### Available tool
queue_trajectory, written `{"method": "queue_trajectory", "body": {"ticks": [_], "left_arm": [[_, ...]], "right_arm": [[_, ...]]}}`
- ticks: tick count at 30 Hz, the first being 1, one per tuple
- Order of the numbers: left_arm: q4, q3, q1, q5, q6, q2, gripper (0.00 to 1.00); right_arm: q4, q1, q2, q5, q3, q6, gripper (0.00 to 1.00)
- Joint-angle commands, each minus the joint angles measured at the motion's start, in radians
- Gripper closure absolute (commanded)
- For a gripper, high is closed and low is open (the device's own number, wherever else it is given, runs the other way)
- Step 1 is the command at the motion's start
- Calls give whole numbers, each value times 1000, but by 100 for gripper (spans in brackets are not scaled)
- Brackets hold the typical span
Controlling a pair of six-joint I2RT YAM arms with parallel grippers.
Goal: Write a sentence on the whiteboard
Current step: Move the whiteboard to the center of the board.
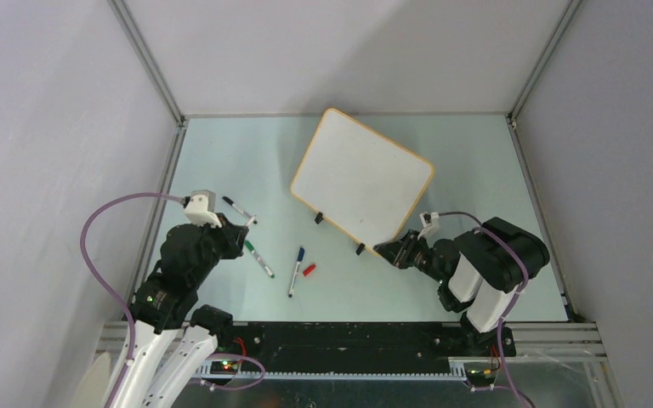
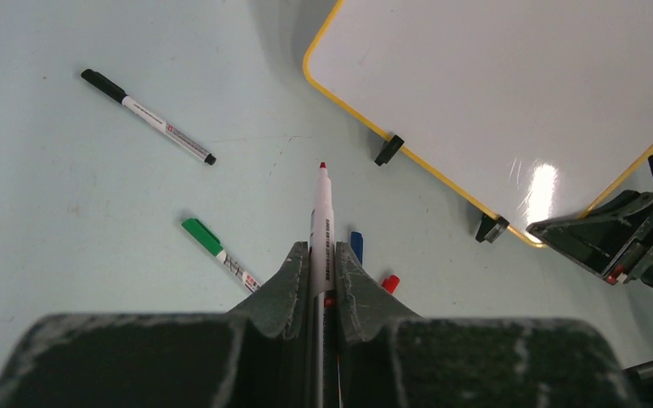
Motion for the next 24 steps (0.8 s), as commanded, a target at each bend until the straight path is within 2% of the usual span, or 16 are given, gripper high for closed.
{"method": "queue_trajectory", "body": {"ticks": [1,8,9,11,12,14,20,24], "left_arm": [[15,-1,-3,-14,20,-8,100],[14,-2,-3,-12,21,-5,100],[14,-2,-3,-12,21,-6,100],[15,-1,-3,-10,21,-8,100],[15,-1,-4,-10,21,-8,100],[15,0,-5,-8,21,-8,100],[15,-2,-3,-6,21,-6,100],[17,-2,-4,-5,21,-5,100]], "right_arm": [[4,100,-19,64,-38,-13,89],[5,134,-48,82,-79,-6,88],[5,135,-60,80,-94,-6,85],[4,136,-82,73,-110,-10,63],[3,134,-90,73,-115,-15,47],[3,117,-116,61,-127,-16,37],[-1,5,-187,-30,-121,15,27],[-39,-81,-265,-89,-99,43,25]]}}
